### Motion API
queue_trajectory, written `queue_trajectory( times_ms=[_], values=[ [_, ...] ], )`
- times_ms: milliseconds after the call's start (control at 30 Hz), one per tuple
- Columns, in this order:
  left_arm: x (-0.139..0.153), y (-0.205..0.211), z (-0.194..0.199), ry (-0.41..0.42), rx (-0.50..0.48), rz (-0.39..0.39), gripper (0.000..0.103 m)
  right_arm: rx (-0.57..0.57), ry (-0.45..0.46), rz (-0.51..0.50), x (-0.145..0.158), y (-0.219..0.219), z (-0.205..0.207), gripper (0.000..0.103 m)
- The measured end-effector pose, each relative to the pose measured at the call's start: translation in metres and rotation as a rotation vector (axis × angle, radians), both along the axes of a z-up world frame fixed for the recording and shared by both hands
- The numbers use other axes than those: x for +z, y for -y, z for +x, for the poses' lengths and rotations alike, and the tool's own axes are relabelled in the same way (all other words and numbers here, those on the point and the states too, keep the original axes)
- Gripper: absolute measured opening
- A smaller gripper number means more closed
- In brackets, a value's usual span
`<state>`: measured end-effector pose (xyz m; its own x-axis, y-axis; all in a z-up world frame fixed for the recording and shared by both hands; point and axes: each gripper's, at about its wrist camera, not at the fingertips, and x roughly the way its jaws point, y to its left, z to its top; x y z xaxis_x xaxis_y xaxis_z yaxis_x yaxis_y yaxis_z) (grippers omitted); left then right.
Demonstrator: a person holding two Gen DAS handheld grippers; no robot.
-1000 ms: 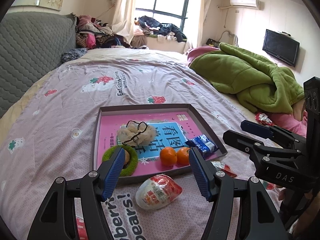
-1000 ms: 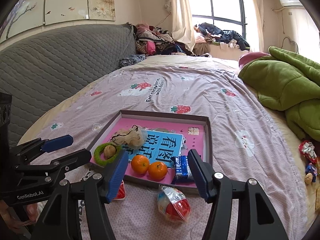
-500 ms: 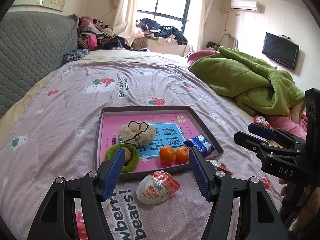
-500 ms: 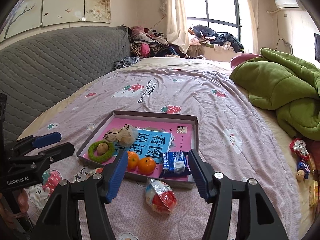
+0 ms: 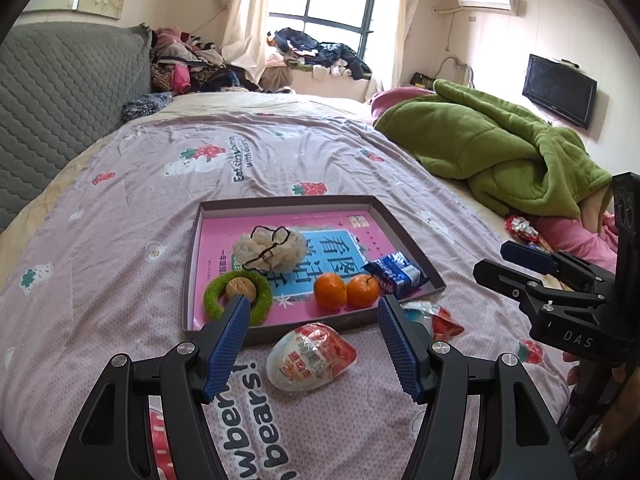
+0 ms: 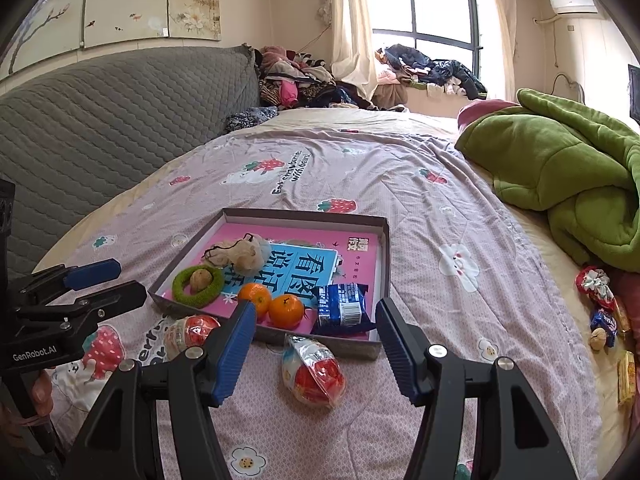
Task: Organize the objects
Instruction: 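Withdraw both open tools from the box toward the wrapped eggs on the bedspread, then close the left tool on the white-red egg while the right tool grasps the red ball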
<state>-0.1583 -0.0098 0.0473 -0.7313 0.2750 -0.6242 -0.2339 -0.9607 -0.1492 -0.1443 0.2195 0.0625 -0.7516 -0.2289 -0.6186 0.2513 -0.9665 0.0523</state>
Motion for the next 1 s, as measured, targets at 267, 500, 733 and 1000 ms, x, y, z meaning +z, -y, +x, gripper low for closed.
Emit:
queue_trajectory(
  times_ms=[267,500,733,1000],
  values=[
    [-0.005,-0.002,0.000,0.019,-0.006,-0.005,0.068,-0.010,0.025,-0.007,-0.007,-0.004,-0.001,0.062],
    [-0.012,-0.005,0.000,0.039,-0.014,-0.021,0.068,-0.001,0.044,0.006,-0.013,-0.003,-0.001,0.062],
    [-0.030,-0.008,-0.004,0.081,-0.024,-0.054,0.068,0.014,0.082,0.017,-0.026,-0.002,-0.005,0.062],
    [-0.056,-0.013,-0.014,0.135,-0.034,-0.094,0.068,0.027,0.136,0.034,-0.044,0.002,-0.012,0.062]
  ],
)
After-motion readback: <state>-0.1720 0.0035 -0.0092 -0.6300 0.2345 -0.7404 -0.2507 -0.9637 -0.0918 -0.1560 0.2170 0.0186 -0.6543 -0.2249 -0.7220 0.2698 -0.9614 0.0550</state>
